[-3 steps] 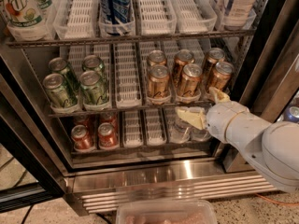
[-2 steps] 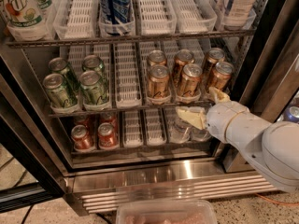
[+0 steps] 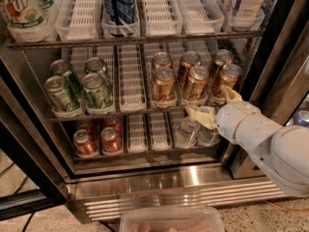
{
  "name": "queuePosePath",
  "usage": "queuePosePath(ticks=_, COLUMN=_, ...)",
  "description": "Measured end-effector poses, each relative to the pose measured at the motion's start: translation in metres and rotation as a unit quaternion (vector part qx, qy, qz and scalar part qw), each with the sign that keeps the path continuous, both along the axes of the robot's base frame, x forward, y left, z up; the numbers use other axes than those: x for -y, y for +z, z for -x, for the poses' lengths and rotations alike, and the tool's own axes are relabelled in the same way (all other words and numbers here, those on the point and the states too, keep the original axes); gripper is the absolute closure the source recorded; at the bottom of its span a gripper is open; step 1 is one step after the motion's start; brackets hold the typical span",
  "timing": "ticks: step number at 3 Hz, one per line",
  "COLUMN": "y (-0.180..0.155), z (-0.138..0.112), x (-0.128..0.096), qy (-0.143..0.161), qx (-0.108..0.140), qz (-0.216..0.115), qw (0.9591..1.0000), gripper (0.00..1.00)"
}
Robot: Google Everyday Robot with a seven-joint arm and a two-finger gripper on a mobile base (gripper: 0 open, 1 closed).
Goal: Pick orange can from middle shelf of fridge
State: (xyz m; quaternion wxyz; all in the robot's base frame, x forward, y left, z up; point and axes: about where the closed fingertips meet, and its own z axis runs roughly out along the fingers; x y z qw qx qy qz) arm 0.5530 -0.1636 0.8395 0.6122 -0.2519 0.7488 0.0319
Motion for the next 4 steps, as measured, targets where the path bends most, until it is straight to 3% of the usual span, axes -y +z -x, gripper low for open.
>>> queuePosePath(ticks=1, y=0.0006, z=-0.0071, x=0.0068, qy=-0.008, qx=0.014, qz=0.006, qw=0.9999, gripper=0.33)
queuePosePath(ticks=4, y=0.0002, z=-0.0149, x=-0.0026, qy=0.004, qx=0.027, qz=0.002, qw=0.9996, gripper=0.39)
